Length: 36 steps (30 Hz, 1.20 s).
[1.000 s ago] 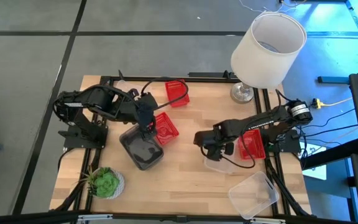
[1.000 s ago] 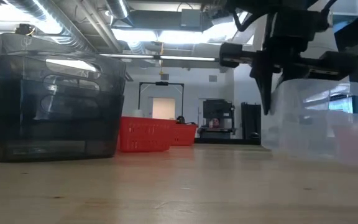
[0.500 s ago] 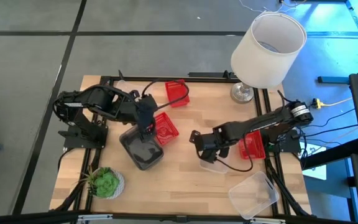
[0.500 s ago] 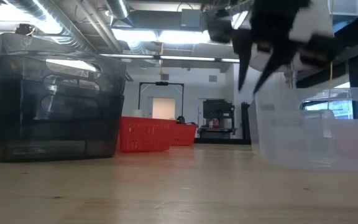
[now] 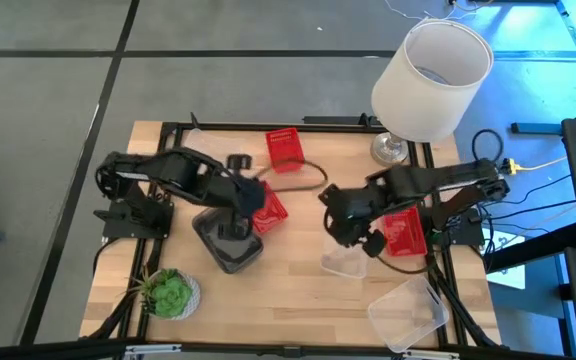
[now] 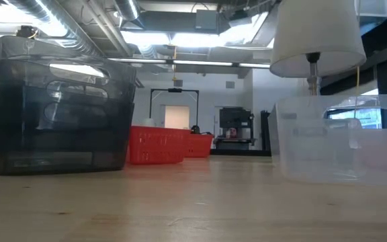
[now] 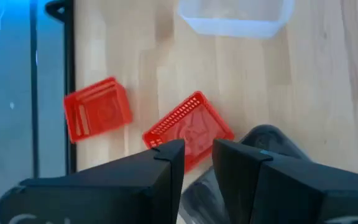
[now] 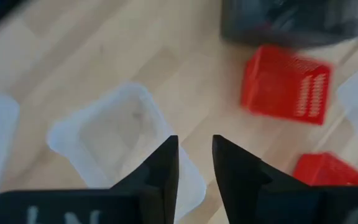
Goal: Stack baskets by color
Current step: Stack the middle transparent bin on the top transparent bin
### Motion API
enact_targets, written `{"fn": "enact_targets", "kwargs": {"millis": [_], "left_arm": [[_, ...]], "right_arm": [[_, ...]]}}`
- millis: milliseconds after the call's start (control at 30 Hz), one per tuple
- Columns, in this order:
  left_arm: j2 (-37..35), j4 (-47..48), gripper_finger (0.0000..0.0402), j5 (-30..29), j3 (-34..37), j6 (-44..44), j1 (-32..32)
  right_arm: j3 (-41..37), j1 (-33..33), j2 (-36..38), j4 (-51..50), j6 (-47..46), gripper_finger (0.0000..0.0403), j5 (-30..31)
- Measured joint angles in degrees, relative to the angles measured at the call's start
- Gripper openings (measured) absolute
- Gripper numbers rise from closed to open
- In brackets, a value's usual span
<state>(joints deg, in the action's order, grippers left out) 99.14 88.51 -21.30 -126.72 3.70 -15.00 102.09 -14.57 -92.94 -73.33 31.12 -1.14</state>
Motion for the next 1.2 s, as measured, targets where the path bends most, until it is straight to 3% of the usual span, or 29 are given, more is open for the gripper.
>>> {"fn": "enact_targets", "kwargs": {"millis": [100,267,400,500,733,1000,1200], "left_arm": [[2.6,-2.3,0.0075,1.8,0.0,-3.0,-0.2],[6.4,-10.1,0.0075,12.6,0.0,-6.7,0.3],[9.9,-17.4,0.0075,16.7,0.0,-10.7,0.5],[13.2,-21.8,0.0075,19.1,0.0,-12.2,1.0],[19.9,-31.4,0.0075,32.2,0.0,-13.2,3.8],[25.3,-37.5,0.0075,37.3,0.0,-19.0,6.7],[28.6,-37.4,0.0075,39.6,0.0,-17.5,8.0]], "right_arm": [[3.1,0.0,2.9,-1.4,-3.4,0.0098,-1.4],[5.4,0.0,10.4,-2.0,-10.0,0.0098,-1.6],[5.4,0.0,17.0,-1.7,-16.7,0.0098,-1.4],[5.5,0.0,21.1,-1.6,-20.6,0.0098,1.8],[5.5,0.0,27.9,-1.6,-24.8,0.0098,10.4],[5.4,0.0,31.8,-1.6,-25.1,0.0098,10.6],[5.4,0.0,32.1,-1.6,-25.0,0.0098,10.6]]}}
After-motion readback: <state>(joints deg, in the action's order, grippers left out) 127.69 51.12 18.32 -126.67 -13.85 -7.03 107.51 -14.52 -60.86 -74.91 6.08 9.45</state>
